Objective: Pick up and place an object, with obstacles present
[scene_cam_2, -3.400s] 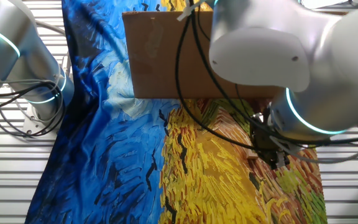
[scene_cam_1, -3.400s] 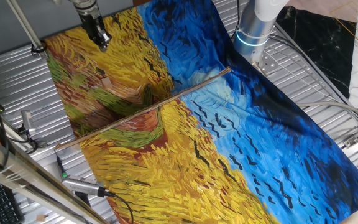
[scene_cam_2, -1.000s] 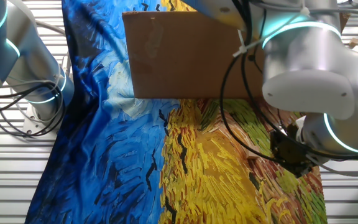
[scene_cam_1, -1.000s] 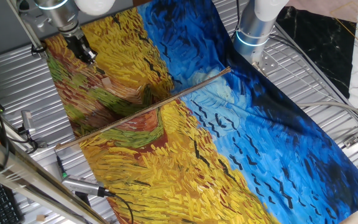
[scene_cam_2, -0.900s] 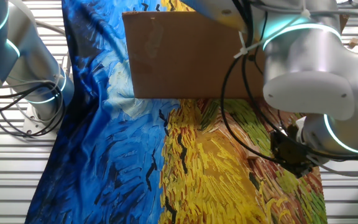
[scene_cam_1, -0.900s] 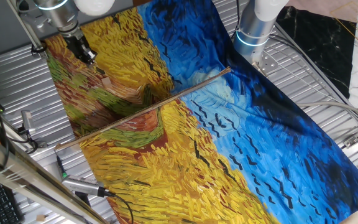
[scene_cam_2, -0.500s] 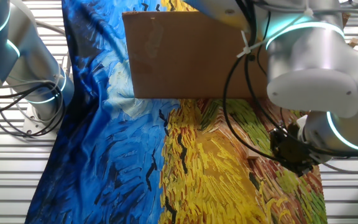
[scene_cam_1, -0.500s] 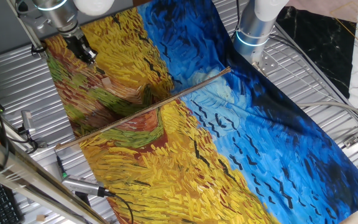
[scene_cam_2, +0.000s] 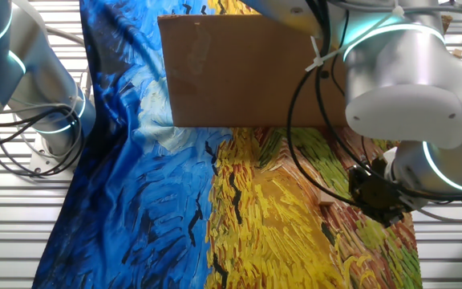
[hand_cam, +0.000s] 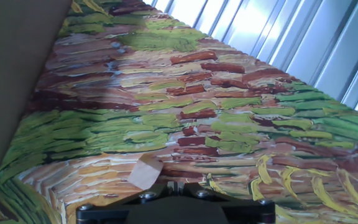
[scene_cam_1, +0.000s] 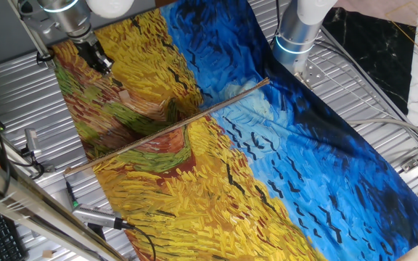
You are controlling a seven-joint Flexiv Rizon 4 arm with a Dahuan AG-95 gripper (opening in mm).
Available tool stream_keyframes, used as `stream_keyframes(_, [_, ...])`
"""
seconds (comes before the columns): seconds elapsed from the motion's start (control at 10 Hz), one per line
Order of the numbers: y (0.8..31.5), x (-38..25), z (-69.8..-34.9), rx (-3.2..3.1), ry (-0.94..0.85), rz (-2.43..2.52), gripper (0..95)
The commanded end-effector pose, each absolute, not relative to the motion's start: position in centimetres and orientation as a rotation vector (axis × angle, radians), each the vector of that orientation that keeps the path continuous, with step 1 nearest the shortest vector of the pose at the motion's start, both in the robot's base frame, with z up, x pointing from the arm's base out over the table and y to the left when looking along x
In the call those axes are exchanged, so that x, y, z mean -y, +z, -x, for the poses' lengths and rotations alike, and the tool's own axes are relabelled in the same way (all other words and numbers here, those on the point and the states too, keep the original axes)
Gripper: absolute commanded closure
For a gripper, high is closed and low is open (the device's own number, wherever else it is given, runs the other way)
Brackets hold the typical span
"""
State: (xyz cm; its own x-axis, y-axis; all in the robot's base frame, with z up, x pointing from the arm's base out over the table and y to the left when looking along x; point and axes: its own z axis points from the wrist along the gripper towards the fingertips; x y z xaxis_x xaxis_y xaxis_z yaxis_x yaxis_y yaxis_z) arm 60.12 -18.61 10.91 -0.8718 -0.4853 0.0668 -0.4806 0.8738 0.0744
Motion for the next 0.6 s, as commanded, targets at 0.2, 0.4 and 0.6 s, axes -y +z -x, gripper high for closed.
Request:
stream_keyframes(0.2, [10.91,18.59,-60.16,2.936,-0.092,-0.867,95.0])
stream_keyframes(0.4, [10.91,18.59,-60.16,2.906,-0.088,-0.952,95.0])
stream_keyframes(0.6, [10.91,18.60,-60.16,2.853,-0.091,-1.111,57.0])
